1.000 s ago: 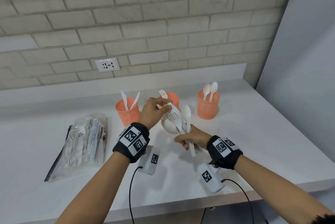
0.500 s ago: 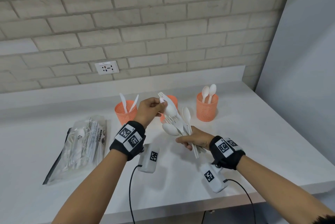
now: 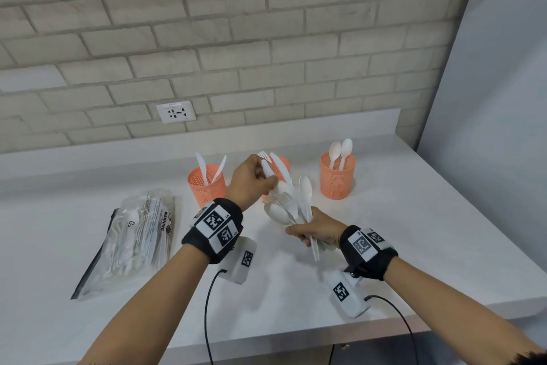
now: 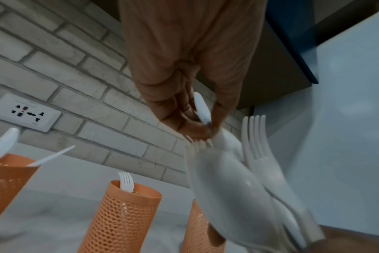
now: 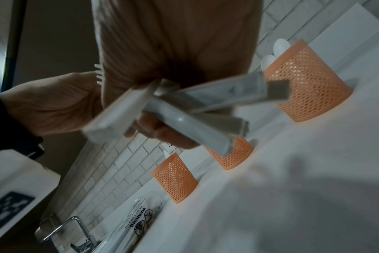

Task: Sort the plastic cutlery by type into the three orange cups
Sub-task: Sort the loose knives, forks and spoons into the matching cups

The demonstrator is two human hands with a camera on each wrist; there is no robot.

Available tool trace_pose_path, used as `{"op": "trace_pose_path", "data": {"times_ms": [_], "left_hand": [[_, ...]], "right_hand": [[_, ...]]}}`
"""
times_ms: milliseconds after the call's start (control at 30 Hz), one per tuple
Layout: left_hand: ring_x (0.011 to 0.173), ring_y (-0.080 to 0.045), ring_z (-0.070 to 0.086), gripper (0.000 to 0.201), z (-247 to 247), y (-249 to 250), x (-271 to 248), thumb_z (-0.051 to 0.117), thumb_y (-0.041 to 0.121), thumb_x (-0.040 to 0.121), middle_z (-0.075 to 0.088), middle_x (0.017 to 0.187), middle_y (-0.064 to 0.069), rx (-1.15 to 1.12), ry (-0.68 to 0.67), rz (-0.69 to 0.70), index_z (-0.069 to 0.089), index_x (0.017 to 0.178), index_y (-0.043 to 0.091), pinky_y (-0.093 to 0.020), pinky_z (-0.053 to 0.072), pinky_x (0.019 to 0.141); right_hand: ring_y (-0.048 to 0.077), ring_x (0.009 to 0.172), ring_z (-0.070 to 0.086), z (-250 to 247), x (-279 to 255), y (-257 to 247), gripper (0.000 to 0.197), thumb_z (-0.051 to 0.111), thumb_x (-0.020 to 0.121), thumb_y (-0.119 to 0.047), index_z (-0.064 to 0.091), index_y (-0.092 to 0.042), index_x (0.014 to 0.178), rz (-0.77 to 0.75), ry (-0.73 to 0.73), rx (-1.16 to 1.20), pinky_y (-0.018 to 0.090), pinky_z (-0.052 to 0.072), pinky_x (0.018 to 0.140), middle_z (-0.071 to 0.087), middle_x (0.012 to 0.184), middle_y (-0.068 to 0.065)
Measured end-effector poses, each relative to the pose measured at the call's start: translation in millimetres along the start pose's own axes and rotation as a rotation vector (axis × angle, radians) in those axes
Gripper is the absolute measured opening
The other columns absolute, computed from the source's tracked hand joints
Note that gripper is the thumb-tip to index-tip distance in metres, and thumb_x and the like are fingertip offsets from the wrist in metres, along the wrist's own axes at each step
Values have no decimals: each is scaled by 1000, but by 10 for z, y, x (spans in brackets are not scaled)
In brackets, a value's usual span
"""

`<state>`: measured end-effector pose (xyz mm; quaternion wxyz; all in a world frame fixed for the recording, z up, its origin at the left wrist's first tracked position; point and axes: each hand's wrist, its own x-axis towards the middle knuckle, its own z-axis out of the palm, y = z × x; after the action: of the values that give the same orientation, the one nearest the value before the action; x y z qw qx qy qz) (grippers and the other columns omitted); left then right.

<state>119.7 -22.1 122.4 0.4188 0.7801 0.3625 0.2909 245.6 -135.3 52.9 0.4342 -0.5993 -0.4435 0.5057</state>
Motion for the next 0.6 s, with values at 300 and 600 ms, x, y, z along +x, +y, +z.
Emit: {"op": "trace_pose_path", "data": {"times_ms": [300,600], "left_hand": [[54,-4,59,10,-104,120,49,53,10,93,58,73,-5,-432,192,-26,59,88,4,-18,52,57],[44,-8,32,25,-380,86,119,42,24,98,33,58,2,-481,463,-19,52,75,22,-14,32,37]], "right_hand": [[3,33,39,-49,5,24,25,58,85,3,47,-11,68,-23,50,-62,15,35,38,44,36,-9],[3,52,47,-91,70,96,14,58,87,-3,53,-12,97,-100,163,-214,15,40,49,49,67,-3]]}}
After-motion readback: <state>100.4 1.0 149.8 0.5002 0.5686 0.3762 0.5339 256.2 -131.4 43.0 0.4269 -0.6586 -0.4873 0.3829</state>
